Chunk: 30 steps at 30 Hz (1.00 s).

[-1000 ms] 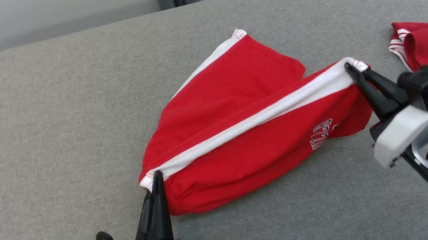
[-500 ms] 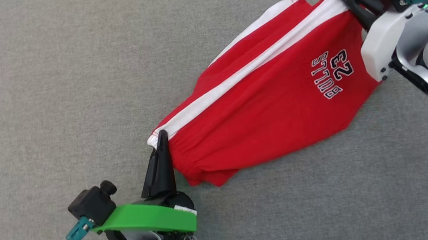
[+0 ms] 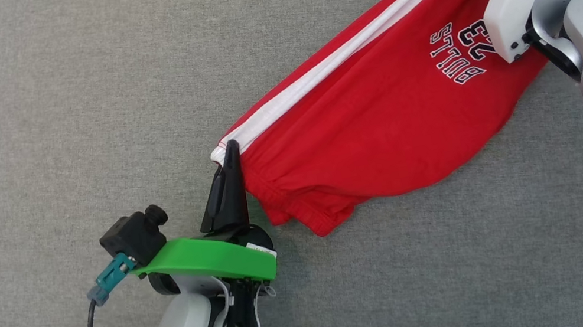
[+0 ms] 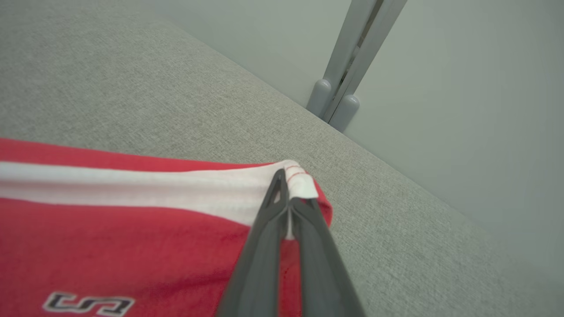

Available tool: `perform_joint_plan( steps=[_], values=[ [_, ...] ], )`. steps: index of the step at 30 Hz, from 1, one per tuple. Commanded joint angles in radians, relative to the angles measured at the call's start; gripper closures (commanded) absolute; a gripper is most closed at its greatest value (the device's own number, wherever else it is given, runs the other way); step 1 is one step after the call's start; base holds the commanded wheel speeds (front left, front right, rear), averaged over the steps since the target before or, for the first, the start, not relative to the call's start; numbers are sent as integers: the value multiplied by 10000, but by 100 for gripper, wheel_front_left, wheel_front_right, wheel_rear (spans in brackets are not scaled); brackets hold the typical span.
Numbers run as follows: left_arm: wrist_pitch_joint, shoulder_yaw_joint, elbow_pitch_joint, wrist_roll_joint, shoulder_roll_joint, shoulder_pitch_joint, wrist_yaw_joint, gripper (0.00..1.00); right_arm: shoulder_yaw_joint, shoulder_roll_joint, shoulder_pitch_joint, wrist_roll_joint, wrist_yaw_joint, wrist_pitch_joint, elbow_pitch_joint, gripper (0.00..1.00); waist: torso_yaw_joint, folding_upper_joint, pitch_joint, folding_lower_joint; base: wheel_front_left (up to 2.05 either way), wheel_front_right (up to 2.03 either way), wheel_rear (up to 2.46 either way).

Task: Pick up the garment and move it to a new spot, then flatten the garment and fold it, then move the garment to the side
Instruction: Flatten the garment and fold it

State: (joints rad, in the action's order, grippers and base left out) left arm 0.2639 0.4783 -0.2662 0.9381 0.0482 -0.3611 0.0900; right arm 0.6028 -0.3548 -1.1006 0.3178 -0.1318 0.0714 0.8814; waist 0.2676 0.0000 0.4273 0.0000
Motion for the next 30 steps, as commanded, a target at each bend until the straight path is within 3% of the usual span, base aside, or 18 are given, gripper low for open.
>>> perform_joint_plan(
  steps=[1, 2, 3, 4, 5, 7, 8, 21, 30],
  values=[
    [2, -64, -56, 82, 47, -186, -40, 100, 137, 50, -156, 130, 24, 135, 259, 70, 48, 0, 21, 0, 0, 0, 0],
    [1, -48, -97, 113, 47, -185, -68, 100, 272, 113, -212, 217, 24, 240, 436, 52, 50, 0, -4, 0, 0, 0, 0],
    [2, 22, -152, 180, 45, -172, -78, 100, 394, 166, -255, 309, 24, 304, 577, 1, 50, 0, -30, 0, 0, 0, 0],
    [1, 143, -220, 186, 42, -179, -79, 94, 508, 221, -315, 421, 24, 383, 737, 0, 45, 0, -66, 0, 0, 0, 0],
    [1, 232, -263, 184, 44, -202, -90, 68, 604, 275, -350, 510, 24, 454, 856, 0, 41, 0, -103, 0, 0, 0, 0],
    [1, 372, -392, 191, 44, -215, -122, 5, 827, 384, -388, 700, 22, 570, 1077, 0, 15, 0, -205, 0, 0, 0, 0],
    [1, 468, -474, 161, 44, -209, -136, 0, 949, 410, -390, 830, 22, 644, 1175, 0, -10, 0, -277, 0, 0, 0, 0],
    [1, 270, -899, -1648, 309, 472, -301, 0, 2583, 30, 82, 2531, 22, 209, 1288, 0, -457, 0, -1373, 0, 0, 0, 0],
    [1, -1123, 98, -2943, 618, 1395, -664, 0, 3353, -620, 529, 3935, 21, -887, 999, 0, -387, 0, -1327, 0, 0, 0, 0]
  ],
)
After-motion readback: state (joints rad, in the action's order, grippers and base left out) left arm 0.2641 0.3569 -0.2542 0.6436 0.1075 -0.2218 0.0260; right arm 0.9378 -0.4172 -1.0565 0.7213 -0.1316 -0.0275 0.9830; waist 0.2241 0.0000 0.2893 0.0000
